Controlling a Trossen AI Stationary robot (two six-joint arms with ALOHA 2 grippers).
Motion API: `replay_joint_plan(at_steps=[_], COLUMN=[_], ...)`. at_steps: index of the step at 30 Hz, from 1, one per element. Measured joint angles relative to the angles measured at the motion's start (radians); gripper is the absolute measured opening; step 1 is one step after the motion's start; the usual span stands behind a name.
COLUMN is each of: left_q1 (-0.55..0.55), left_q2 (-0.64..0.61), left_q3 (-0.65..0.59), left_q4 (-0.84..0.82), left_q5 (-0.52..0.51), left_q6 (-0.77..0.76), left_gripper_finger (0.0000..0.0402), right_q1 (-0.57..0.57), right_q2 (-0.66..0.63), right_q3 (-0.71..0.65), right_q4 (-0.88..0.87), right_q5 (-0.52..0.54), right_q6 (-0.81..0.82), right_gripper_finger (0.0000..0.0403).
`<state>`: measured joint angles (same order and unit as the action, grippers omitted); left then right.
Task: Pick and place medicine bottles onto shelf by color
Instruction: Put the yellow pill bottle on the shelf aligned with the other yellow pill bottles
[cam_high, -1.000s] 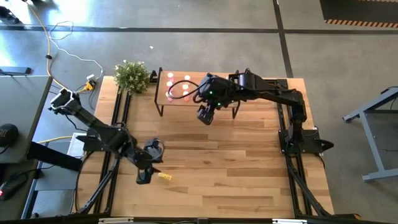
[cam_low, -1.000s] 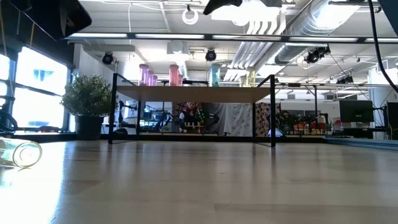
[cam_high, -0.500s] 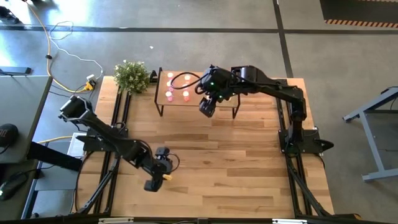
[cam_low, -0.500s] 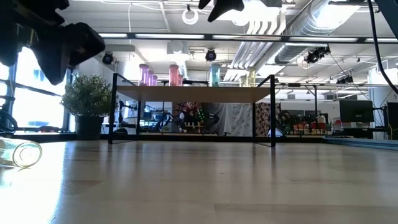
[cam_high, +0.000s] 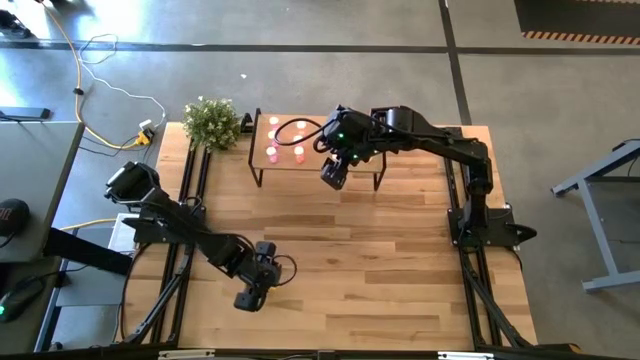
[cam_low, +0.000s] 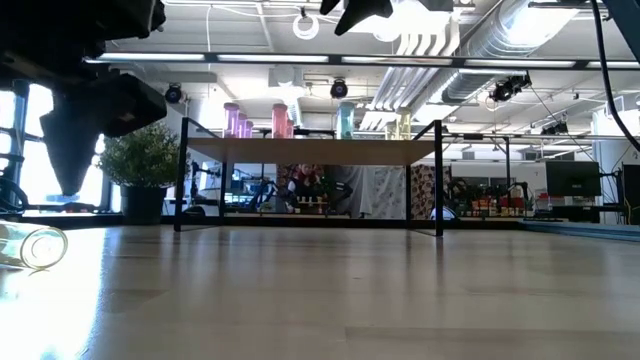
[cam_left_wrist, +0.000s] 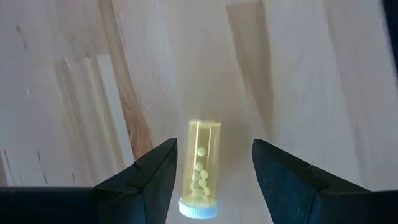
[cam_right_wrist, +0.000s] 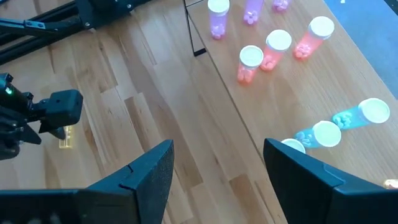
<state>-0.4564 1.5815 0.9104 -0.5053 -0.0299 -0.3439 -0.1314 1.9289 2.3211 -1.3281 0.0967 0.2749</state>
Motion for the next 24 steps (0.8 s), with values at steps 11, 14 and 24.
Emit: replay_joint_plan(at_steps=[11, 14, 24], left_q1=[0.014, 0.026, 0.058], left_q2=[0.084, 0.104, 0.139], left_q3=[0.0, 0.0, 0.0], left_q4=[0.02, 0.024, 0.031], left_q5=[0.002, 0.012, 0.078], left_q6=[0.018, 0.04, 0.042], left_gripper_finger=[0.0197, 0.0197, 0.0197], right_q1=[0.0, 0.0, 0.0], right_q2=[0.001, 0.001, 0.001], right_q3=[0.0, 0.0, 0.0], right_q4=[0.0, 0.0, 0.0], right_q5=[0.0, 0.0, 0.001], right_q6=[0.004, 0.004, 0.004], right_gripper_finger=[0.0238, 0.0238, 0.0238])
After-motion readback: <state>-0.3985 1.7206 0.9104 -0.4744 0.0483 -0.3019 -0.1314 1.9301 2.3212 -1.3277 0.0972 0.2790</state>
